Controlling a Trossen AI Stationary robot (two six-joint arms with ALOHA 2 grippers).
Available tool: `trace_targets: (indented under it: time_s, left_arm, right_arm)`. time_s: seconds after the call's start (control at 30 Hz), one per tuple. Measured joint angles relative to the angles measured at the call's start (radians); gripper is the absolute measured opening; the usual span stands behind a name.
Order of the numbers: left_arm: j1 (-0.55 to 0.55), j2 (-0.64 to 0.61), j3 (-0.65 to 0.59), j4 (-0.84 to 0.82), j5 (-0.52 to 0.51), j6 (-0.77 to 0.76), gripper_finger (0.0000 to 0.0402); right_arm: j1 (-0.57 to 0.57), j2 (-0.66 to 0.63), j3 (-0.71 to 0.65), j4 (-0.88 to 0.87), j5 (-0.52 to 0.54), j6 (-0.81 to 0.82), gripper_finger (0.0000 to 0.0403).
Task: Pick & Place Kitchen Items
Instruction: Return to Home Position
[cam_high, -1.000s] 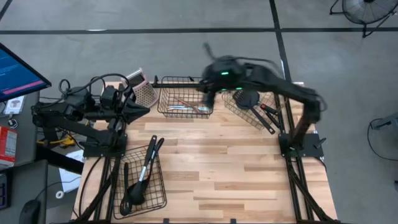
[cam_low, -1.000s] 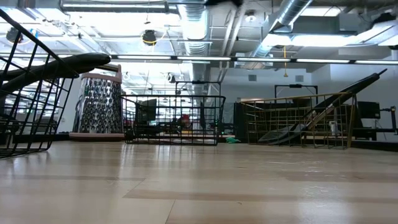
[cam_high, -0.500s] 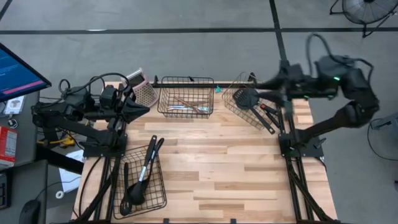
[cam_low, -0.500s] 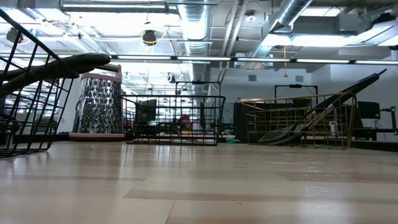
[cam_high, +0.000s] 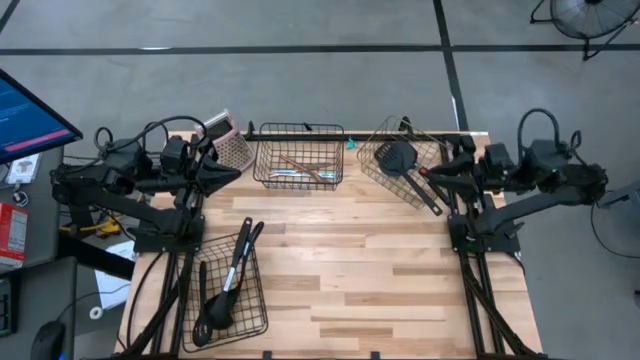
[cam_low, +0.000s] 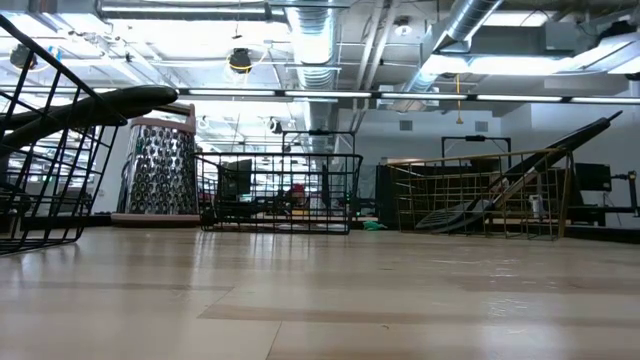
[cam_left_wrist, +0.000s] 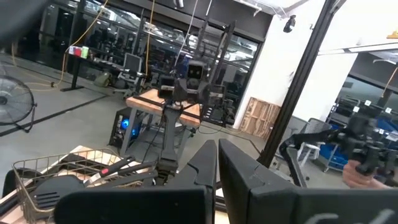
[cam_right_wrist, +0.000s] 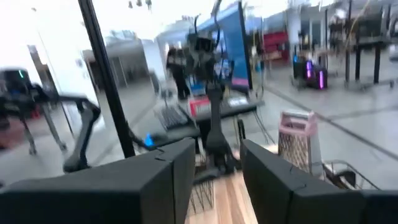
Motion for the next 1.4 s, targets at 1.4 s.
trace_targets:
  time_s: [1.4]
  left_arm:
    - [0.002, -0.272, -0.628, 0.386, 0.037, -0.159, 0.0002]
  right_arm:
    - [0.001, -0.595, -0.772, 0.398, 0.135, 0.114, 0.0127]
